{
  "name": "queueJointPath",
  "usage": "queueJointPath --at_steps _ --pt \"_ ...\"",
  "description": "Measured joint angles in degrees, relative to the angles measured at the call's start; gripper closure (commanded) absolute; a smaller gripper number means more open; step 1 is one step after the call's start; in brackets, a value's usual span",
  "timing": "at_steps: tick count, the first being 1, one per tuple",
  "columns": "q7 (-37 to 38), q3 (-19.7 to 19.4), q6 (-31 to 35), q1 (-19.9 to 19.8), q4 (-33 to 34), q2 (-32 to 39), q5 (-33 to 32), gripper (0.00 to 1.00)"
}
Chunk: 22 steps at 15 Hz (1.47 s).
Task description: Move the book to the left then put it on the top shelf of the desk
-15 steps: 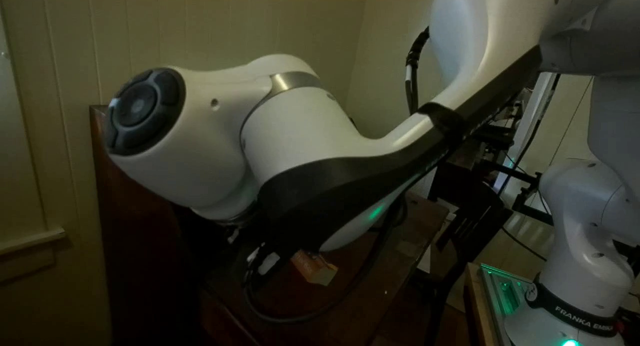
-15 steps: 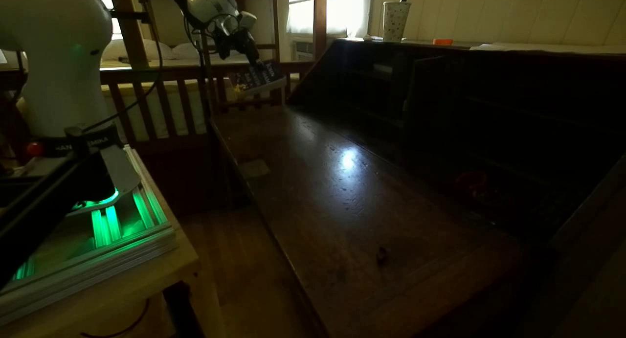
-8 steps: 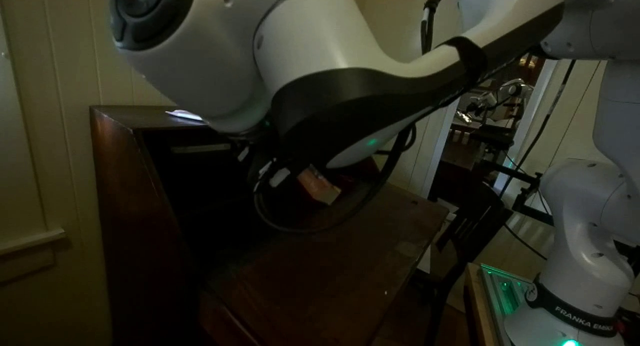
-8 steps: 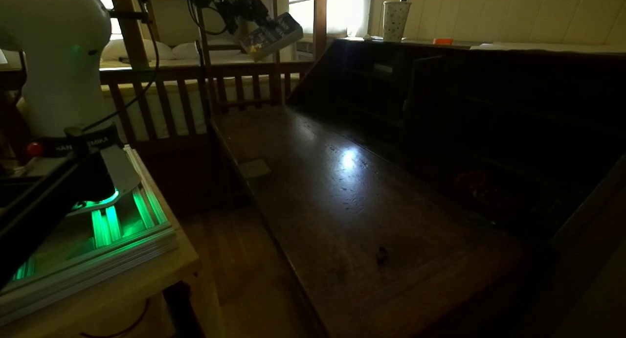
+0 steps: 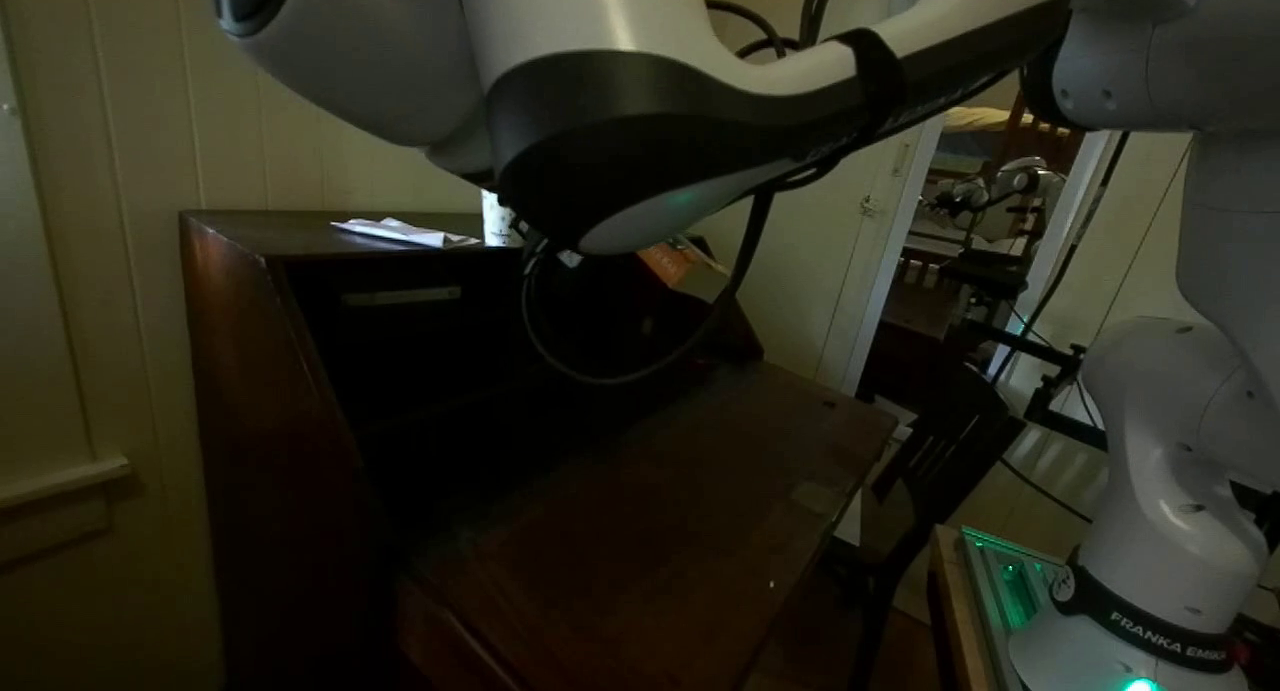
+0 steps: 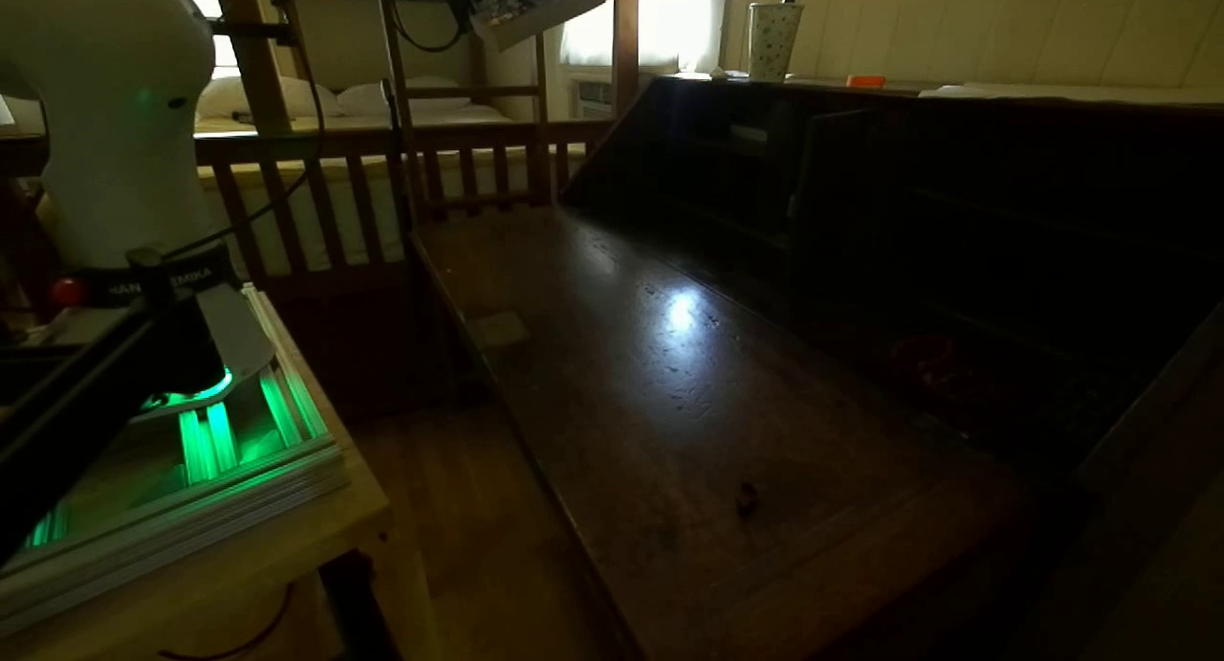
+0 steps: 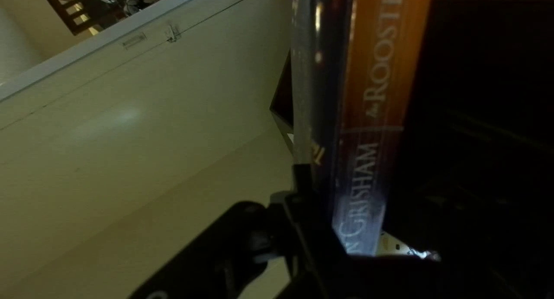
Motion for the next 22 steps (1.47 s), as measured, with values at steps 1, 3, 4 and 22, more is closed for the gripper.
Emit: queueJointPath --at_steps 1,3,4,22 --pt "-0.01 0.03 -0.10 -0.01 0.19 0.28 -0.01 0.66" --pt "-0.01 0.14 -0.23 0.00 0.23 0.54 -0.07 0.91" --pt "0.27 0.62 0.14 -0.40 0.23 0.59 -0.07 0.91" --pt "-18.52 -1.19 46.68 -11.53 31.37 23.75 -38.21 0.66"
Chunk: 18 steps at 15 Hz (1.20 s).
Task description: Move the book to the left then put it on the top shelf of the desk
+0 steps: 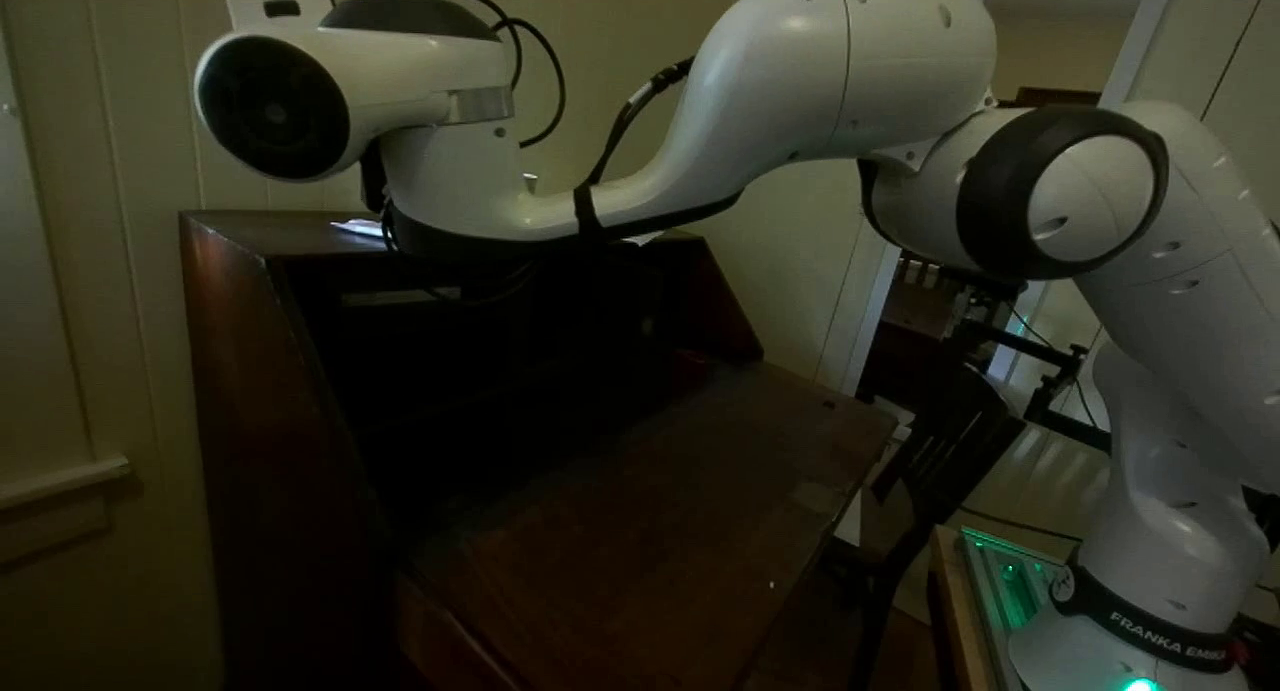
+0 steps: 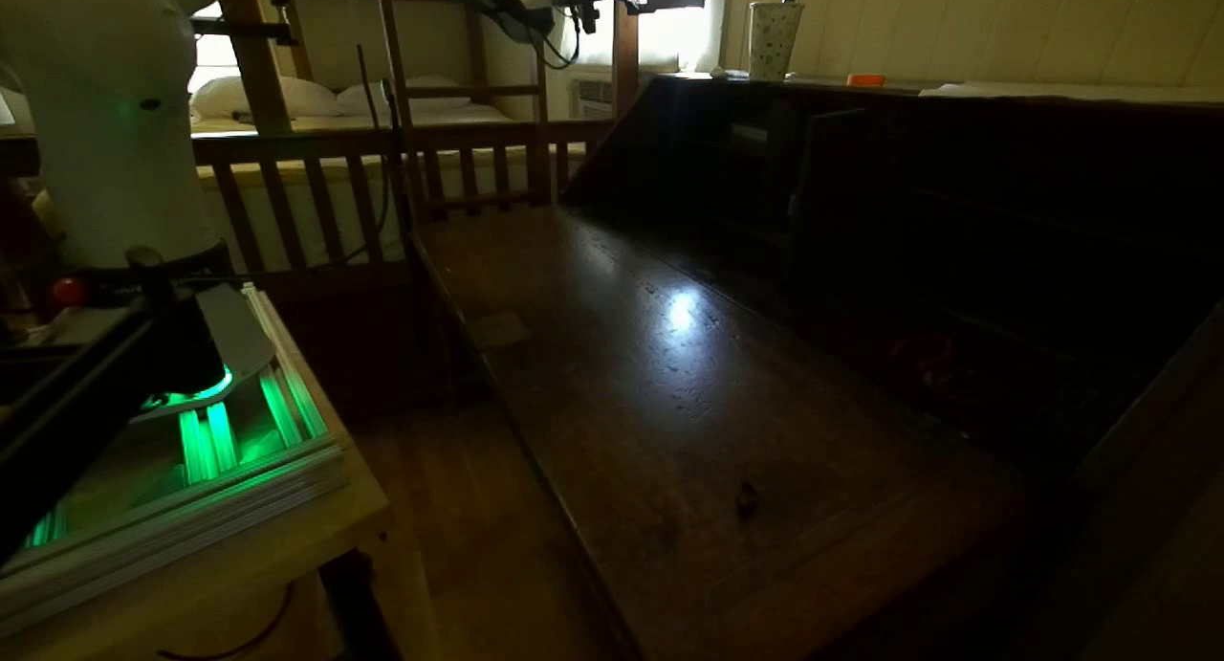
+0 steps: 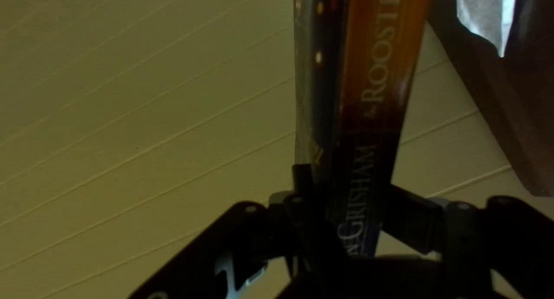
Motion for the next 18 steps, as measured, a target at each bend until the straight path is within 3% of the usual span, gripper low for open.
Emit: queueJointPath --at_steps 4,5,9,12,18 --pt "-1.21 -0.03 0.18 0.16 3.55 2.75 -0.02 0.66" --pt "-1.30 -0.03 0.18 0.17 3.73 2.78 -0.02 0.91" --pt "-2.10 -0.30 3.39 -0.36 3.79 3.33 -0.02 0.91" --pt "-4.57 -0.32 13.19 -2.45 4.01 4.81 -0.03 0.91" --pt "-17.38 -0.36 28.61 -5.88 7.86 8.28 -0.03 0.91"
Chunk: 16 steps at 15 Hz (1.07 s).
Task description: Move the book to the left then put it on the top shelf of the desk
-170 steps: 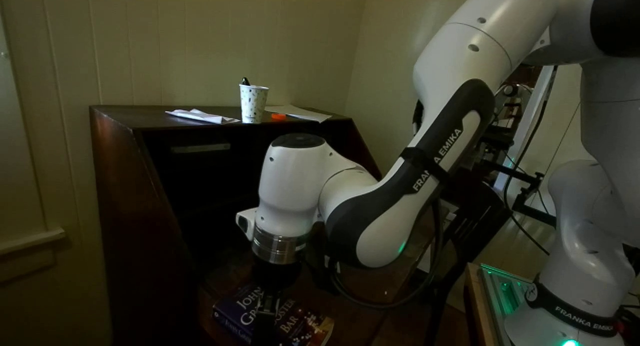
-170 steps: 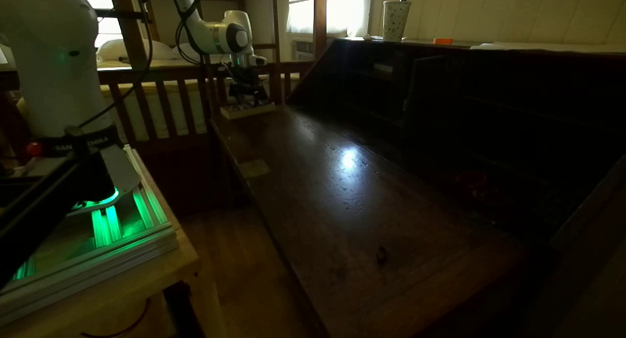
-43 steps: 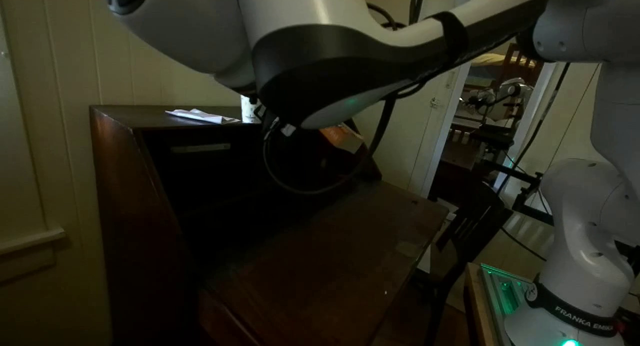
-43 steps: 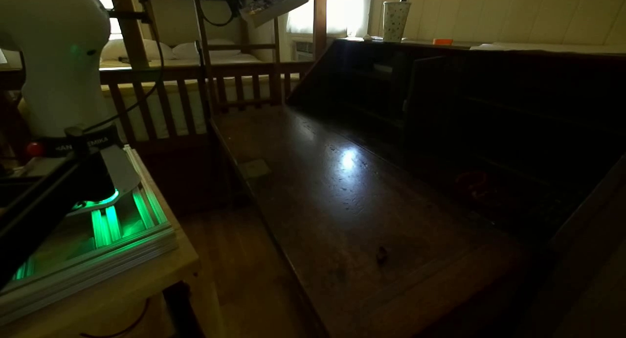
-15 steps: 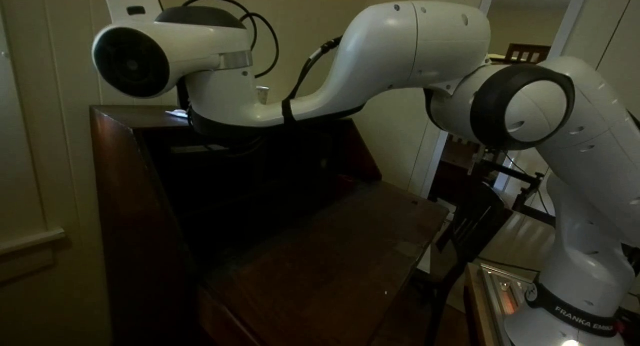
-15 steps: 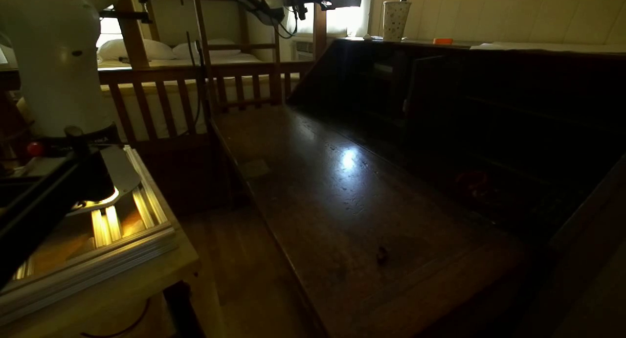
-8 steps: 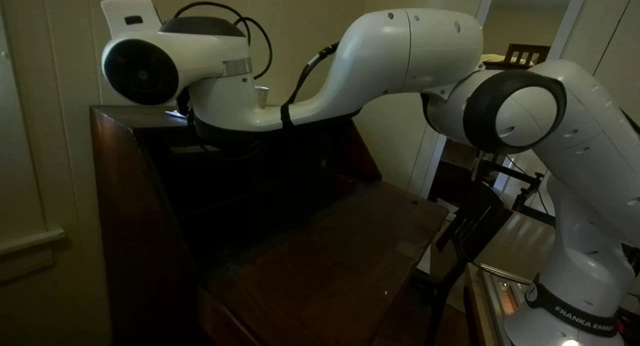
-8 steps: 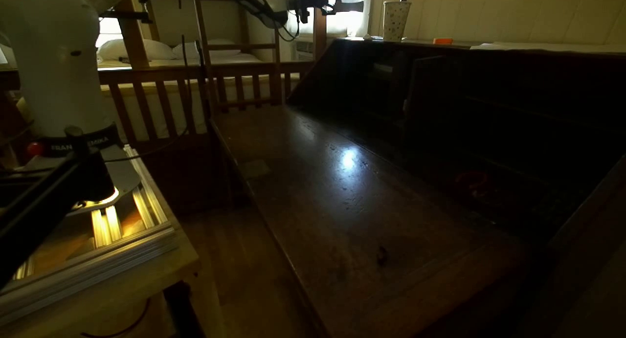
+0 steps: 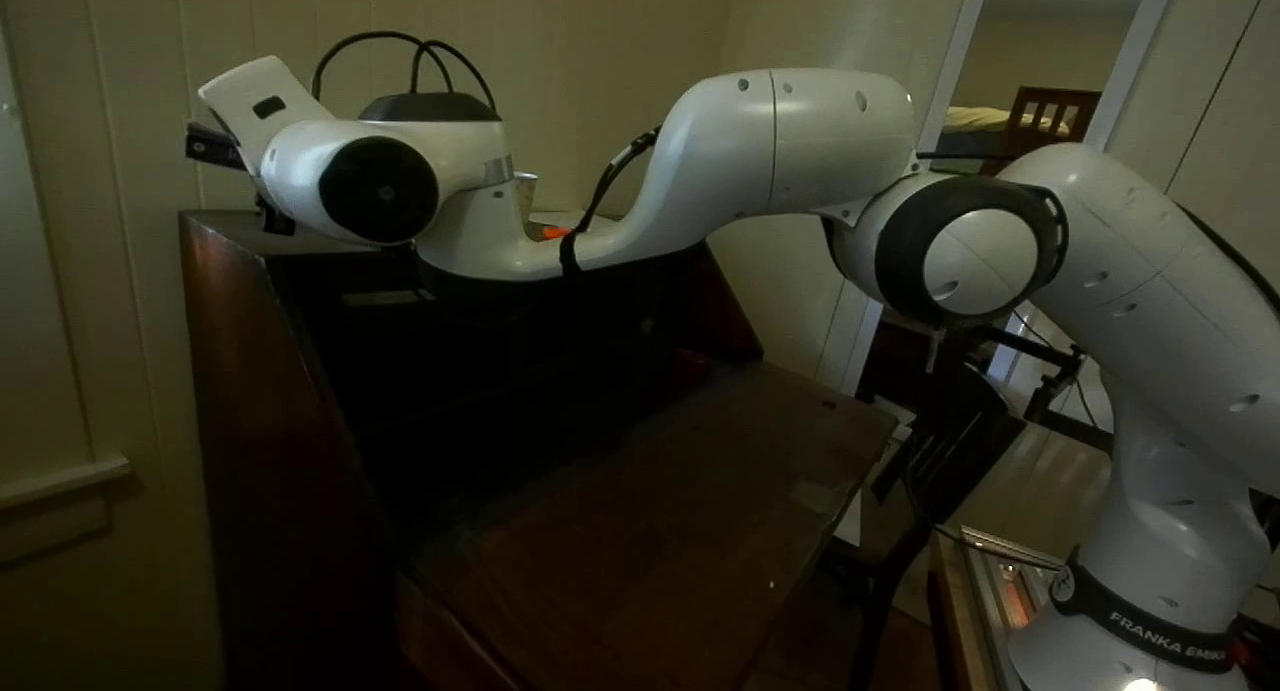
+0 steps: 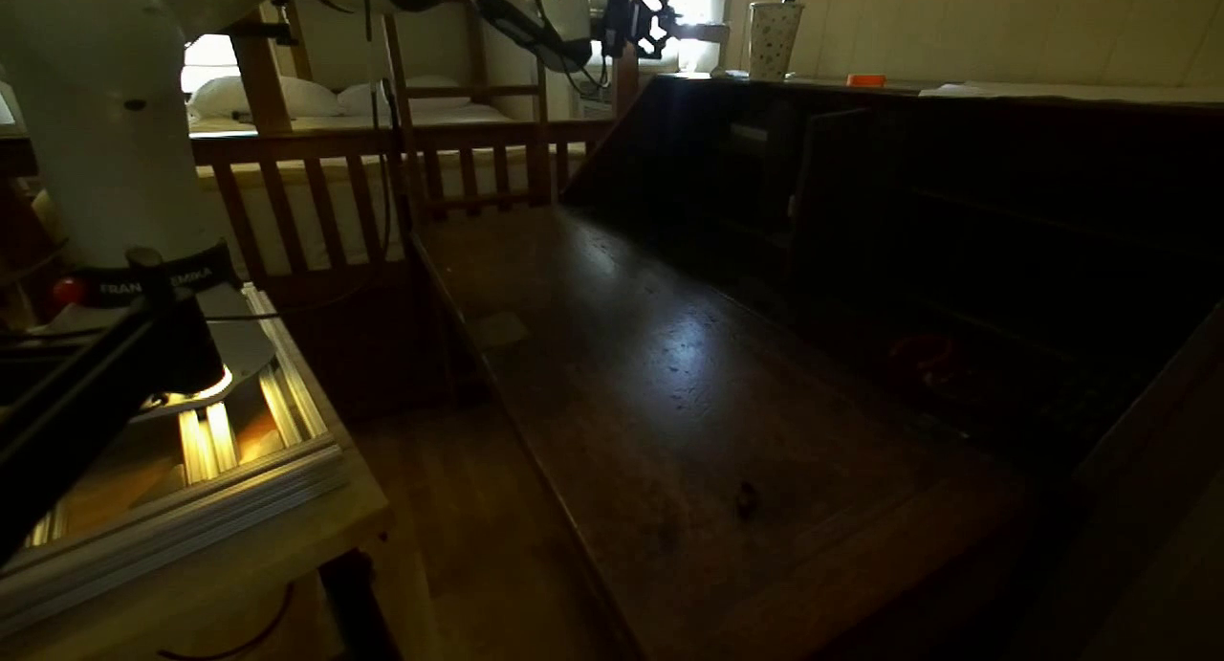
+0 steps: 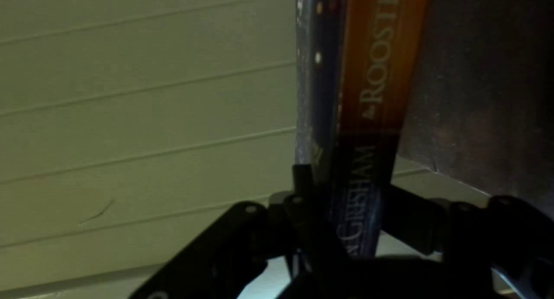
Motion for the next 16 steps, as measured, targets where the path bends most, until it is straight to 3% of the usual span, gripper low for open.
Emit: queueJointPath --at_steps 5,13,14,15,16 --pt "-5.87 0.12 4.03 -0.55 3.29 2.24 0.06 0.91" --pt "-7.00 1.81 4.10 -5.50 6.41 5.68 2.60 0.91" --pt "-7.23 2.37 4.24 -5.89 6.63 5.75 3.24 0.76" --pt "-7.85 3.12 4.47 -6.22 6.72 5.75 4.17 0.42" --pt "-8.77 4.00 4.66 -6.49 6.82 5.75 5.14 0.42"
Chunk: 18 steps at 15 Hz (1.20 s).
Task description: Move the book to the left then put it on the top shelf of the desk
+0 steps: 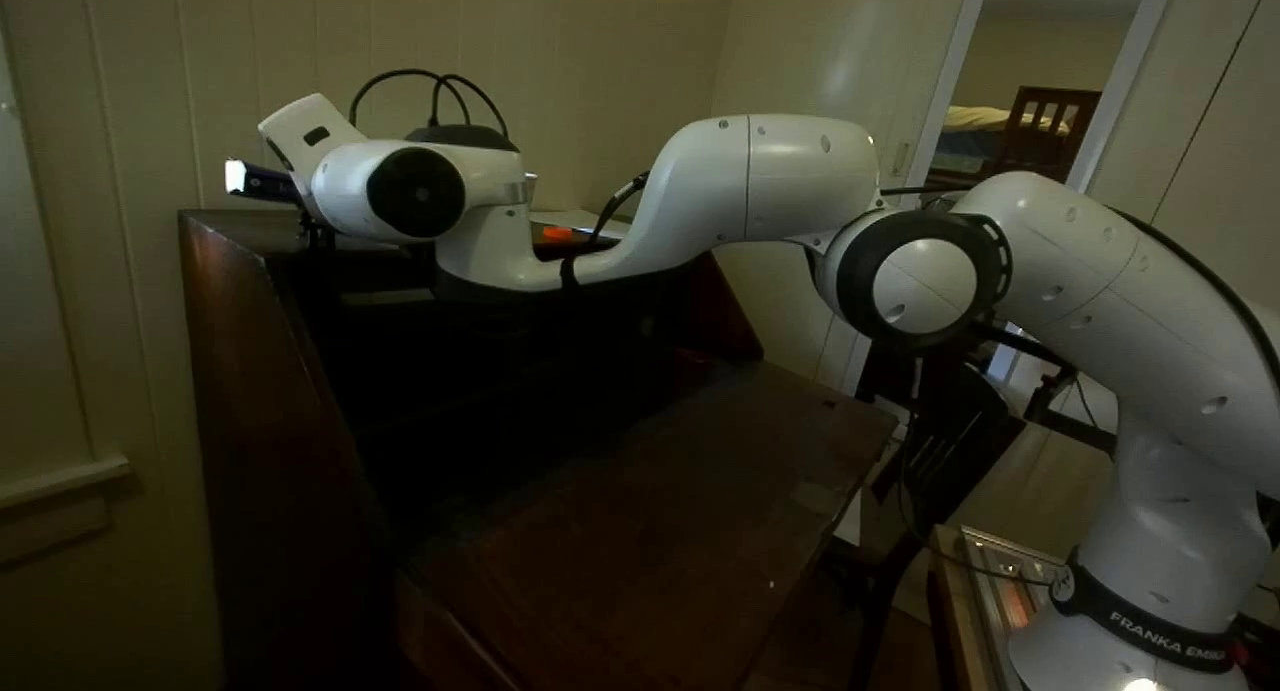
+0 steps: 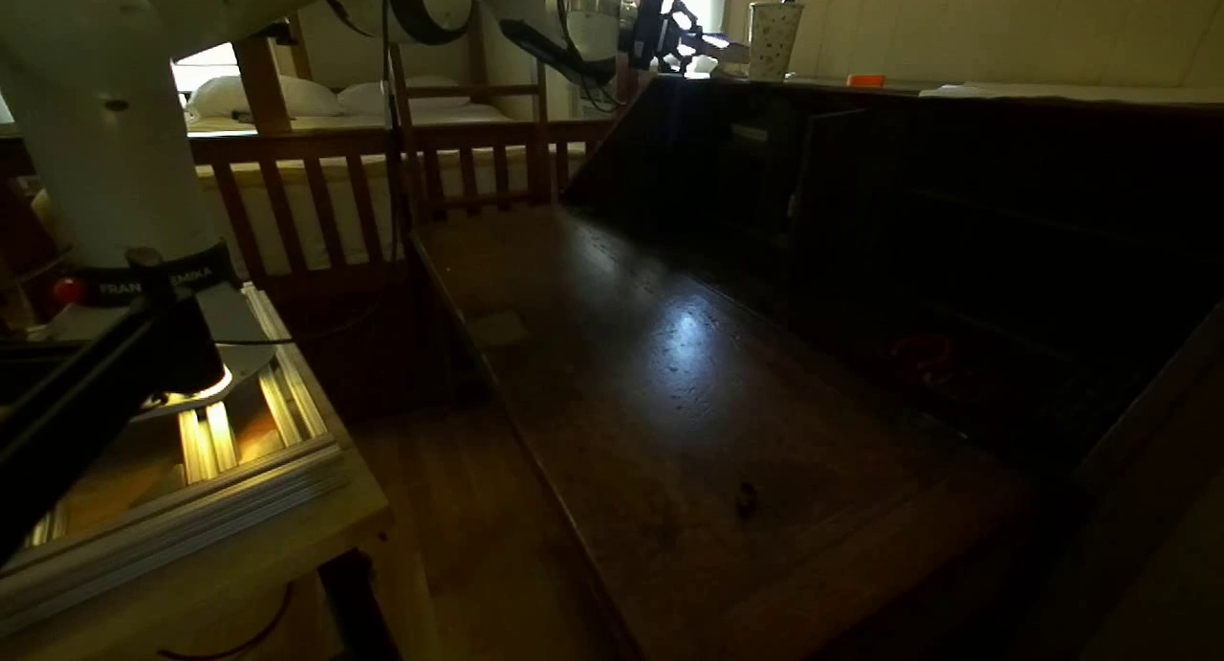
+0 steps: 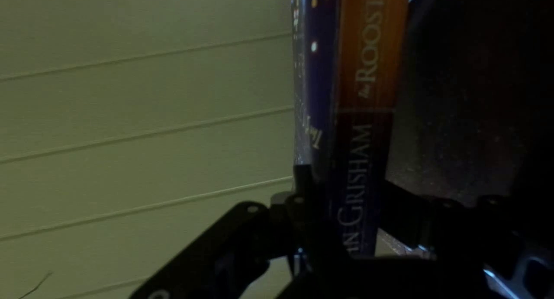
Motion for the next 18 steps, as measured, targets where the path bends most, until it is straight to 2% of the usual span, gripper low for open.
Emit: queueJointPath --at_steps 2,4,6,7,8,10,13,16,18 --pt "-2.02 2.02 0.55 -0.22 0.49 0.01 2.33 0.33" --pt "-5.34 4.60 1.64 -0.26 0.99 -0.17 4.97 0.19" --pt "-11.48 7.40 2.11 -0.60 1.40 -1.26 7.94 0.05" --pt "-15.48 7.30 2.20 -0.48 1.50 -2.16 11.34 0.01" --pt "-19.73 6.51 2.21 -0.27 1.62 -3.17 15.13 0.00" --pt "-25.56 7.68 1.49 -0.83 1.78 -4.79 16.84 0.00" --pt "-32.25 5.50 -0.16 -0.07 2.29 -7.00 26.19 0.00" --pt "-40.46 5.77 -8.69 2.11 2.52 -11.02 39.32 0.00" --pt "-44.89 6.12 -17.83 4.05 2.81 -15.21 46.00 0.00"
